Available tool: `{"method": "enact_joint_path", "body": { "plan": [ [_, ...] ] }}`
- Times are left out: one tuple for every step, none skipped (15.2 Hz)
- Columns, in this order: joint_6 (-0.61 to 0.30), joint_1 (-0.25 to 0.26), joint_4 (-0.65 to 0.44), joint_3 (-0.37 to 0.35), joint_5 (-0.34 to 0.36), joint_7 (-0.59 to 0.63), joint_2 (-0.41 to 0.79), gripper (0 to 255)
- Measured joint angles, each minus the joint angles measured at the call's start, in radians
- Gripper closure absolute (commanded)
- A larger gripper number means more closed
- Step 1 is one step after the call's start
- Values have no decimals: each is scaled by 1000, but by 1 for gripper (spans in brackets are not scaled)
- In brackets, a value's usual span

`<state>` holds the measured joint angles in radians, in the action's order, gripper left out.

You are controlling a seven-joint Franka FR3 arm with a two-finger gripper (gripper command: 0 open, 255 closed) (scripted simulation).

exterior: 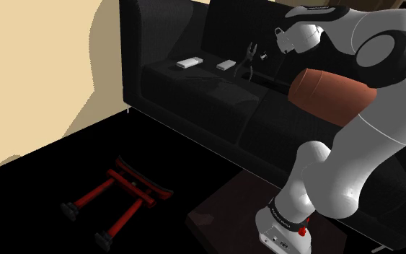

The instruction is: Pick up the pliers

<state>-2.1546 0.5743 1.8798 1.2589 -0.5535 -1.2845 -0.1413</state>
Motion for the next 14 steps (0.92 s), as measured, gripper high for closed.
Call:
{"method": "enact_joint_path", "body": {
  "plan": [
    [0,0,0,1,-1,-1,0,255],
    [0,1,0,1,-1,-1,1,255],
    [0,1,0,1,-1,-1,1,255],
    [0,1,0,1,-1,-1,1,255],
    [0,1,0,1,-1,-1,1,255],
    [0,1,0,1,-1,-1,1,255],
    [-1,0,1,0,0,-1,0,255],
    [2,-1,-3,-2,2,3,-1,255],
    [12,-2,-13,-1,6,8,-1,255],
    [23,0,-26,3,4,12,4,255],
    [30,-6,-34,-6,15,23,-4,255],
    [38,-9,-45,-12,23,34,-7,255],
    [51,-7,-58,-7,22,37,-3,255],
    [58,-13,-66,-17,33,49,-10,255]
  ]
}}
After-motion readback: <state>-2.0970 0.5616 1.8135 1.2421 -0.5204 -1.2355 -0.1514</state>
